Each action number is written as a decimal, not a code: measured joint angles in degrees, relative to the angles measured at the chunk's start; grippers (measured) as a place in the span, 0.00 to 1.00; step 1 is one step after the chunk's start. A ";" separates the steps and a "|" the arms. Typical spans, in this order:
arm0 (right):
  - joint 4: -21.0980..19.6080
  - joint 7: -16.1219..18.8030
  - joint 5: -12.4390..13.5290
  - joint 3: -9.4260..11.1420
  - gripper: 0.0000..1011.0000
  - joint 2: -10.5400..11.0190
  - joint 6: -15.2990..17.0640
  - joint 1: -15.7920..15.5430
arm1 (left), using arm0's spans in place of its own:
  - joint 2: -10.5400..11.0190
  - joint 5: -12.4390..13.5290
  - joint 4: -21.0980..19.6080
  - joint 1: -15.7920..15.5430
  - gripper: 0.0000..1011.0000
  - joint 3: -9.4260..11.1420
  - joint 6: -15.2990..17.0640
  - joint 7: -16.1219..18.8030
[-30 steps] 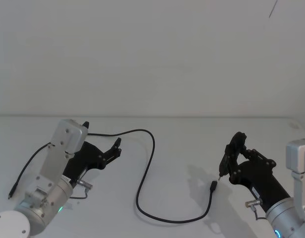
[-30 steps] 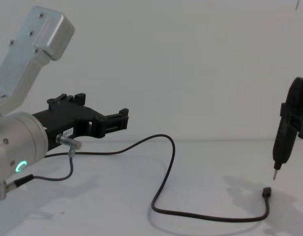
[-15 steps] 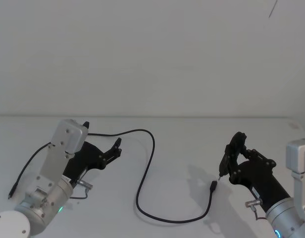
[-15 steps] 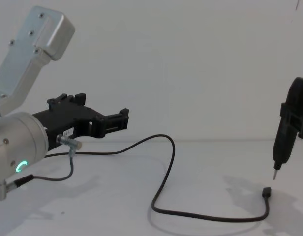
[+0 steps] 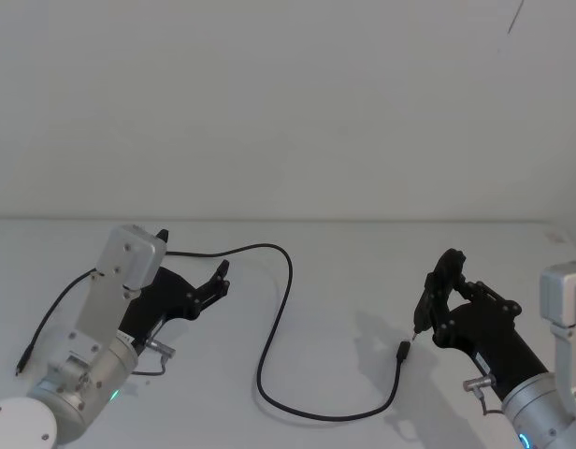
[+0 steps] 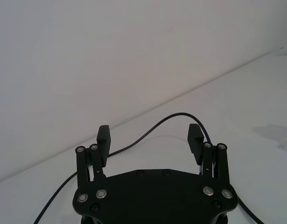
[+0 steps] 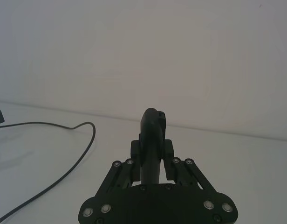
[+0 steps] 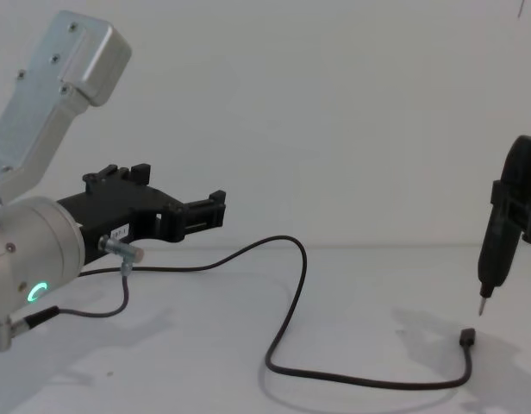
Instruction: Pick up the data cable with the one hand.
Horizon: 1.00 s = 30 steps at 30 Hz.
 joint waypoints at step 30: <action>0.00 0.00 0.00 0.00 0.28 0.00 0.00 0.00 | 0.00 0.00 0.00 0.00 0.99 0.00 0.00 0.00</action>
